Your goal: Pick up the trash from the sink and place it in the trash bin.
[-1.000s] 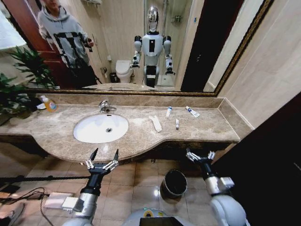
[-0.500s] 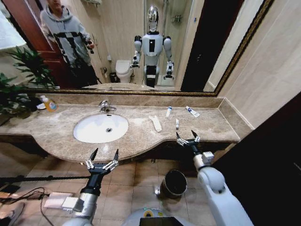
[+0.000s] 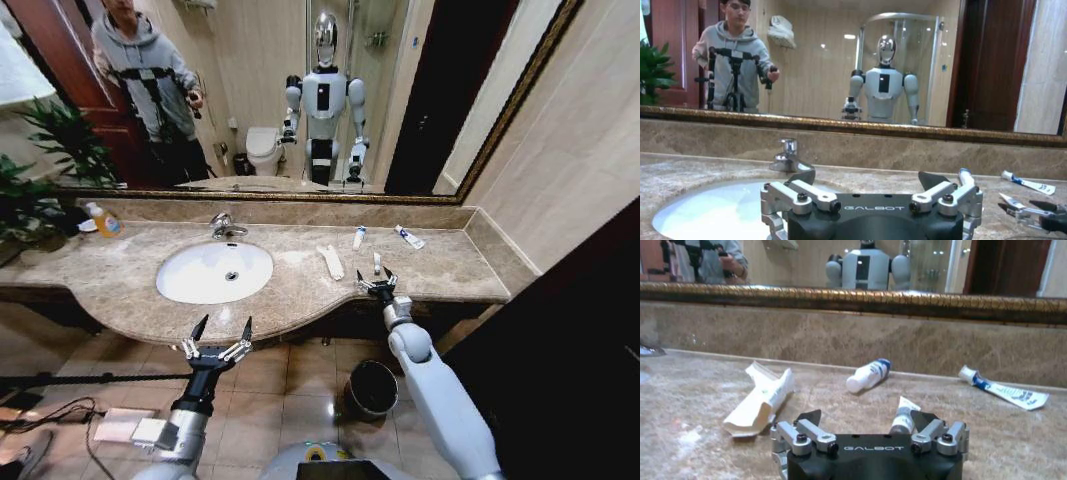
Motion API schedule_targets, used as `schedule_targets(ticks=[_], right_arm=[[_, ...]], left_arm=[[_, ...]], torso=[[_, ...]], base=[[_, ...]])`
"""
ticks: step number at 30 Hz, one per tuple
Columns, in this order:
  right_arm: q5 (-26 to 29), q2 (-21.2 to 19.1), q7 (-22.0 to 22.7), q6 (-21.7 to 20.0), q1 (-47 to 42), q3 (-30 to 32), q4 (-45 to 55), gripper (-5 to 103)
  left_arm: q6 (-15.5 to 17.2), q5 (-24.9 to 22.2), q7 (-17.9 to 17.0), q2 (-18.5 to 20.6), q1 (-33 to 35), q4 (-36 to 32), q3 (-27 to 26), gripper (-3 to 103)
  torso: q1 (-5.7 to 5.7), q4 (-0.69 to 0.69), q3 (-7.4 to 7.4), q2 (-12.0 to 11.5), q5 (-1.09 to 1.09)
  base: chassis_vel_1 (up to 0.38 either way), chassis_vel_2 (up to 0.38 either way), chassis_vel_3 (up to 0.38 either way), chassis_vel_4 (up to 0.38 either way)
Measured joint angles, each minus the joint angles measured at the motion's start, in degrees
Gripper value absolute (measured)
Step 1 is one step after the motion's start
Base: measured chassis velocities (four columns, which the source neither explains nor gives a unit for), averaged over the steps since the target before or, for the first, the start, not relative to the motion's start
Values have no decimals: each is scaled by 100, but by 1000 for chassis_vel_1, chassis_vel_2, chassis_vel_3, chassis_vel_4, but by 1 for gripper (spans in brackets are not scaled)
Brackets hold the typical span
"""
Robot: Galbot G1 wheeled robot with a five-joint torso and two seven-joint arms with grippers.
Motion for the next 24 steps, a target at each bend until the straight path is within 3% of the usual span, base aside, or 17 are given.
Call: schedule_targets(ticks=[6,8,11,14,15,18,20,23,24], right_arm=[[-29,60,77,59,91,14,-203,91],[-28,55,86,66,144,44,-301,87],[-26,53,92,98,214,80,-437,78],[-18,52,85,165,263,100,-567,61],[-18,52,85,165,263,100,-567,61],[-6,30,70,259,296,131,-678,45],[0,18,68,264,297,144,-683,45],[28,-17,63,263,294,171,-673,28],[28,-17,63,263,294,171,-673,28]], left_arm=[[0,0,0,0,0,0,0,100],[0,0,0,0,0,0,0,100],[0,0,0,0,0,0,0,100],[0,0,0,0,0,0,0,100],[0,0,0,0,0,0,0,100],[0,0,0,0,0,0,0,100],[0,0,0,0,0,0,0,100],[0,0,0,0,0,0,0,100],[0,0,0,0,0,0,0,100]], torso=[[0,0,0,0,0],[0,0,0,0,0],[0,0,0,0,0],[0,0,0,0,0],[0,0,0,0,0],[-1,0,-1,0,0],[-1,0,-1,0,0],[-1,0,-1,0,0],[-1,0,-1,0,0]], base=[[0,0,0,0],[0,0,0,0],[0,0,0,0],[0,0,0,0],[0,0,0,0],[0,0,0,0],[0,0,0,0],[0,0,0,0],[0,0,0,0]])
